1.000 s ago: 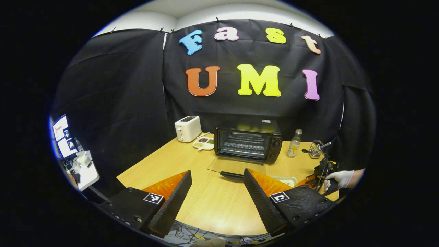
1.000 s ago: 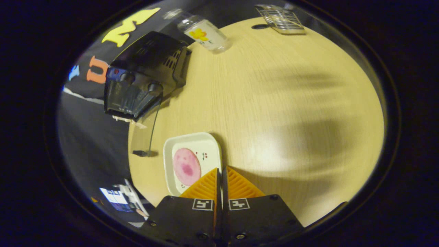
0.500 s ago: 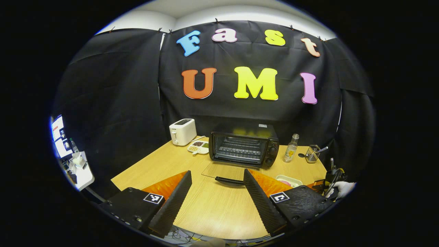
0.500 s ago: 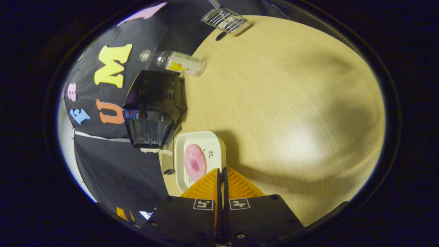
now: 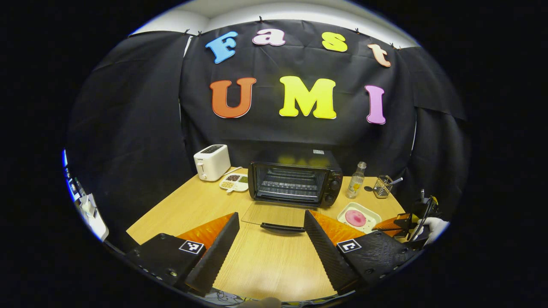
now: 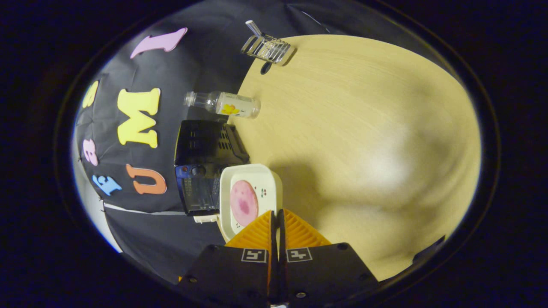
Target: Open the electric oven with the left hand, put the food in, and close the electric oven.
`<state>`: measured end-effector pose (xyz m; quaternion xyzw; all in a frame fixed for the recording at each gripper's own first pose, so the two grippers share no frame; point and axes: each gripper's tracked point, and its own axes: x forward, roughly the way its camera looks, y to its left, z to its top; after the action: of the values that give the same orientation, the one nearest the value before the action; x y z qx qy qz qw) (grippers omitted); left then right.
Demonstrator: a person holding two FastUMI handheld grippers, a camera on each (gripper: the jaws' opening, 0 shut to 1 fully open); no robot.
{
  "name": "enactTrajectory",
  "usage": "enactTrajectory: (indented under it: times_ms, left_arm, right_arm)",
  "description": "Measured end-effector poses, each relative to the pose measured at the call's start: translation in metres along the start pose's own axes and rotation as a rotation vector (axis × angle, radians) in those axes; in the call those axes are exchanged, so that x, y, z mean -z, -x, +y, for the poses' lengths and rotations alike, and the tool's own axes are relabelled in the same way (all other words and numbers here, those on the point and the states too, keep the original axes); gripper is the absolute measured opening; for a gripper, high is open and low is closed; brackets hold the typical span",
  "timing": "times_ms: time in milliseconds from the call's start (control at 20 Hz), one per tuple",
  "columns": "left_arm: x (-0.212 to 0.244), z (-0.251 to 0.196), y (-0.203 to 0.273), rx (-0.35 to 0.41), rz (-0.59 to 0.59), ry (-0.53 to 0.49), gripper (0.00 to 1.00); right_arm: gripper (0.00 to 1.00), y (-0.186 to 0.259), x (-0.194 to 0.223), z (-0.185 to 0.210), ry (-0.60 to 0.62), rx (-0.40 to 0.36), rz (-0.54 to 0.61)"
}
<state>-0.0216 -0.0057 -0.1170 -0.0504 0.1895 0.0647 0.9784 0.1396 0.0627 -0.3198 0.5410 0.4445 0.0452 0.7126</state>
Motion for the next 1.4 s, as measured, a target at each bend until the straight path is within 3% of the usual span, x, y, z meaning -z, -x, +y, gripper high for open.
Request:
enactTrajectory:
  times_ms: [400, 700, 1000, 1400]
  left_arm:
    - [-0.014, 0.077, -0.015, 0.05, -0.001, -0.038, 0.97]
    - [-0.015, 0.14, -0.022, 0.004, 0.004, -0.027, 0.97]
    - [-0.012, 0.176, -0.018, -0.055, 0.011, 0.005, 0.97]
    - [-0.001, 0.198, -0.017, -0.116, 0.038, 0.024, 0.97]
  right_arm:
    - [0.04, -0.071, 0.084, 0.062, -0.092, -0.013, -0.067]
    - [0.04, -0.14, 0.132, 0.108, -0.102, -0.032, -0.049]
    - [0.04, -0.187, 0.114, 0.142, -0.108, -0.035, -0.119]
    - [0.04, -0.23, 0.053, 0.18, -0.082, -0.154, -0.257]
